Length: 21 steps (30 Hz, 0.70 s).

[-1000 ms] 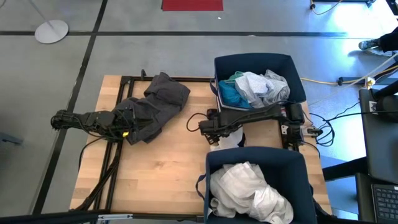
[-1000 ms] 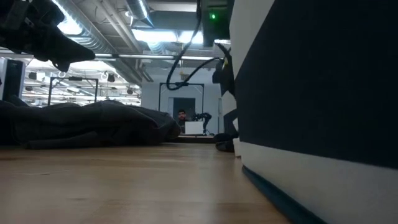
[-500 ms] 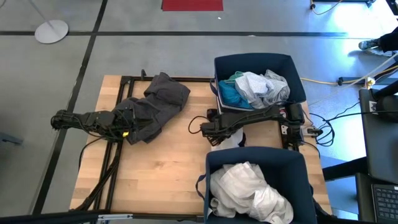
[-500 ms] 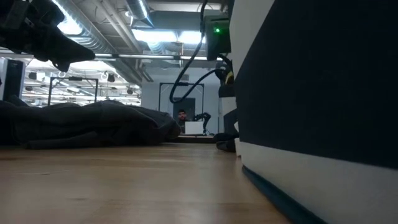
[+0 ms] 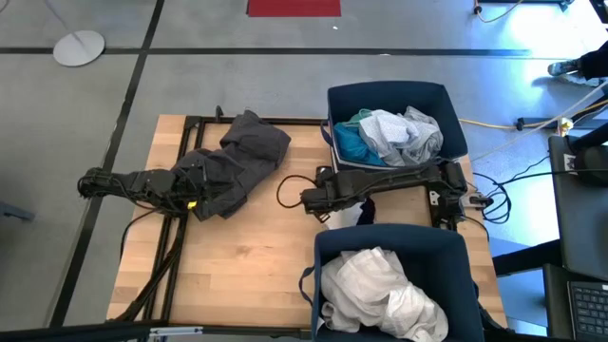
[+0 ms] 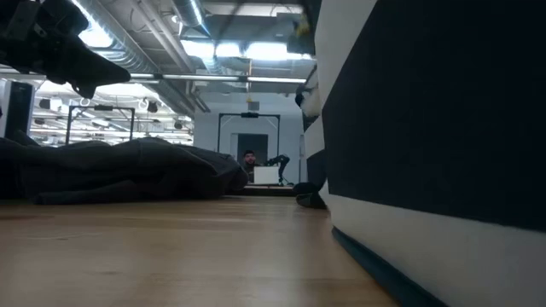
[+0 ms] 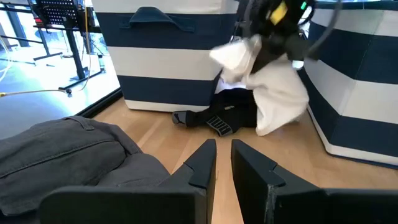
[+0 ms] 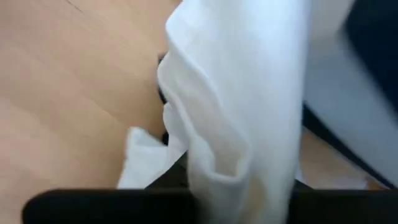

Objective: Sort clothes
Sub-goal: Put the white boxer into the bottom laundry bin

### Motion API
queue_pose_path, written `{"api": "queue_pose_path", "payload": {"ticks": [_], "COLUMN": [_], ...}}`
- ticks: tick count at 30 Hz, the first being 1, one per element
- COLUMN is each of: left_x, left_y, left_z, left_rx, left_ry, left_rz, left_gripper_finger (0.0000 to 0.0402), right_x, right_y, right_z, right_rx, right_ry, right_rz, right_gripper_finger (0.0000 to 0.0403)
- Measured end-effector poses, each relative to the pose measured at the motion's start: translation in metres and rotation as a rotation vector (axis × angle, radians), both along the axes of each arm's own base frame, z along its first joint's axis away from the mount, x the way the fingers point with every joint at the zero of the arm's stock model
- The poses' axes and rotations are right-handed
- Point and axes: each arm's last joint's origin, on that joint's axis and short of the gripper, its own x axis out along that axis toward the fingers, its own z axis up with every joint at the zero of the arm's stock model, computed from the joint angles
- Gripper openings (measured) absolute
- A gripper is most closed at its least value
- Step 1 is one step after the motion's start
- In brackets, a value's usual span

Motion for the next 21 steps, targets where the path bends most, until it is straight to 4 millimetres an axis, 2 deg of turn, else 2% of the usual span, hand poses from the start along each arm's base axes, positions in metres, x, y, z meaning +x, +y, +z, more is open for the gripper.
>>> {"api": "queue_pose_path", "payload": {"ticks": [9, 16, 21], "left_x": [0.0, 0.0, 0.0], "left_y": [0.0, 0.0, 0.0], "left_z": [0.0, 0.0, 0.0], "left_rx": [0.0, -0.001, -0.003], "left_ry": [-0.001, -0.002, -0.002], "left_rz": [0.0, 0.001, 0.001], "left_gripper_finger": [0.004, 0.004, 0.004], "right_x": [-0.006, -0.018, -0.036], "right_y": [0.02, 0.036, 0.046], "right_z": [0.079, 0.133, 0.157], "right_rx": [-0.173, -0.212, -0.185], "right_ry": [-0.158, -0.319, -0.421], "right_rz": [0.08, 0.215, 0.268], "right_gripper_finger": [0.0022, 0.0034, 0.0029]}}
